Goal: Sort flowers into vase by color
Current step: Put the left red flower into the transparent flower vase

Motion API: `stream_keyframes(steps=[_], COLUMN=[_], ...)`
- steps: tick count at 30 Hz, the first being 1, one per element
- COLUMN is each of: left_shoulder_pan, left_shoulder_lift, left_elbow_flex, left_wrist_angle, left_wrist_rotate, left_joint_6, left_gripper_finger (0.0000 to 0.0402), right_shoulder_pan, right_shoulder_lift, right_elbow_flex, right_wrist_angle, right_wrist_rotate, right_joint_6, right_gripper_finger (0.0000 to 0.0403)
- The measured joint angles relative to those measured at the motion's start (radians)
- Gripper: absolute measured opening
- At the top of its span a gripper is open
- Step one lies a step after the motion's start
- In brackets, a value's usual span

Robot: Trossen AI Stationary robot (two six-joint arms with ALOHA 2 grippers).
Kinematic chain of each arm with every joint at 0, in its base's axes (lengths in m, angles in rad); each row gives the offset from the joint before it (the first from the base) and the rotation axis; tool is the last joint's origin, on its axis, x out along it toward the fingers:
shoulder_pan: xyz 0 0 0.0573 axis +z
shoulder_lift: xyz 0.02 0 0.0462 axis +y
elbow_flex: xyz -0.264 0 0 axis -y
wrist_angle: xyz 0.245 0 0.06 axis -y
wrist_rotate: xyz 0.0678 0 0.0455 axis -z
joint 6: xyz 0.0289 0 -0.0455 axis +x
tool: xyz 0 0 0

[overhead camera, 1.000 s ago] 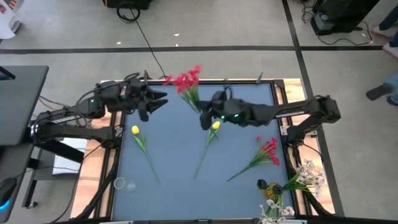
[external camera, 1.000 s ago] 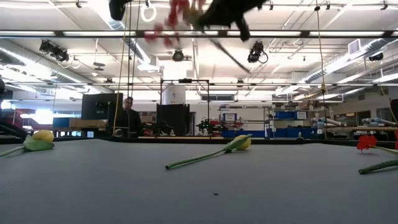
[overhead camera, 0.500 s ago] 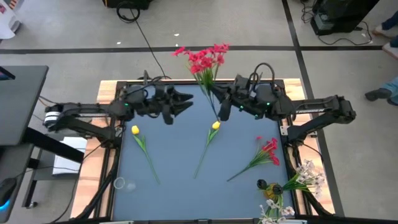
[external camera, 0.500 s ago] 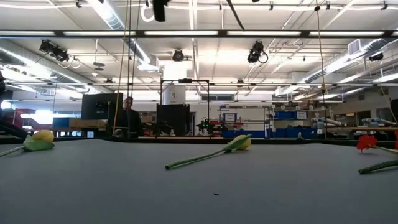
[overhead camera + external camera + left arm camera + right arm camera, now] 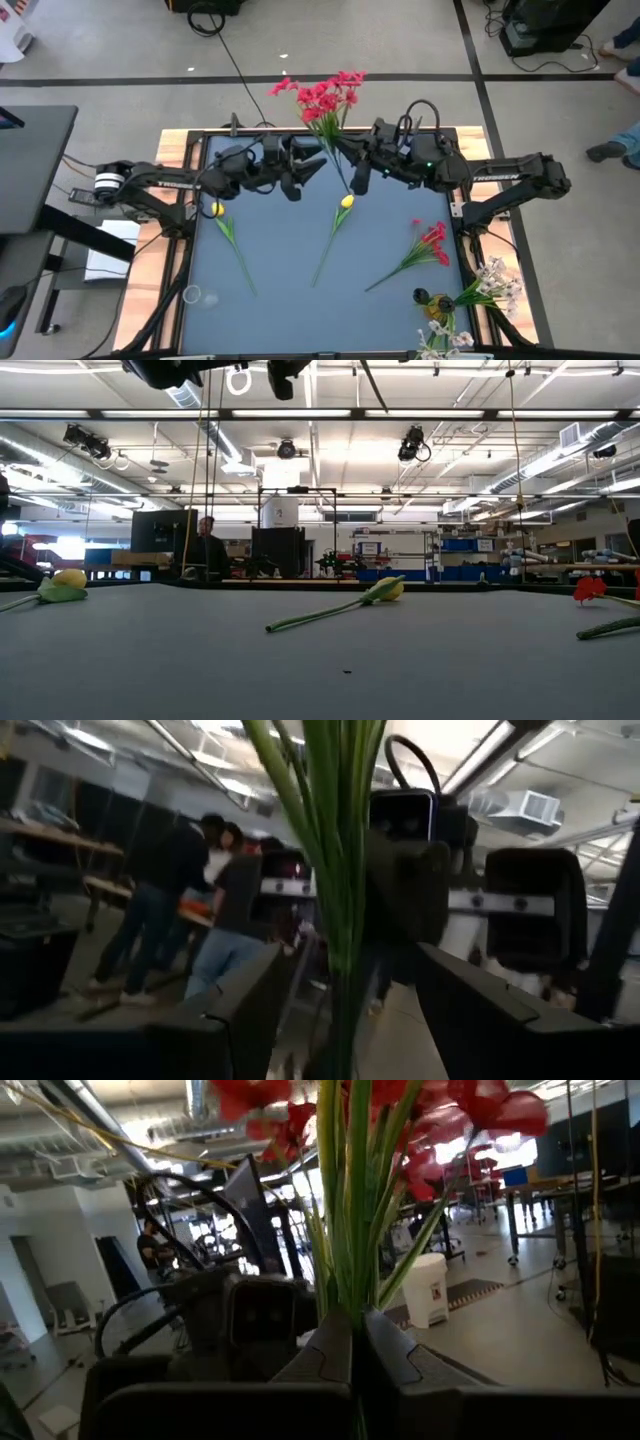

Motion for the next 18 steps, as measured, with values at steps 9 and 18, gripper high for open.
stream_keyframes(steps=[9,18], left_shoulder_pan=[0.021,0.048], left_shoulder_lift=[0.022,0.084], left_elbow_flex=[0.008,0.140], left_wrist_angle=[0.018,-0.157], left_wrist_rotate=[-0.007,0.013], left_joint_6=[0.010,0.011], left_gripper_finger=[0.0226,0.0203], right_shoulder_pan=[-0.034,-0.050], right_shoulder_lift=[0.002,0.002], right_elbow_flex=[0.000,0.000], right_wrist_angle=[-0.013,-0.032], right_wrist_rotate=[-0.067,-0.102], right_joint_6=[0.025,0.023], right_gripper_finger=[0.0009,0.0009])
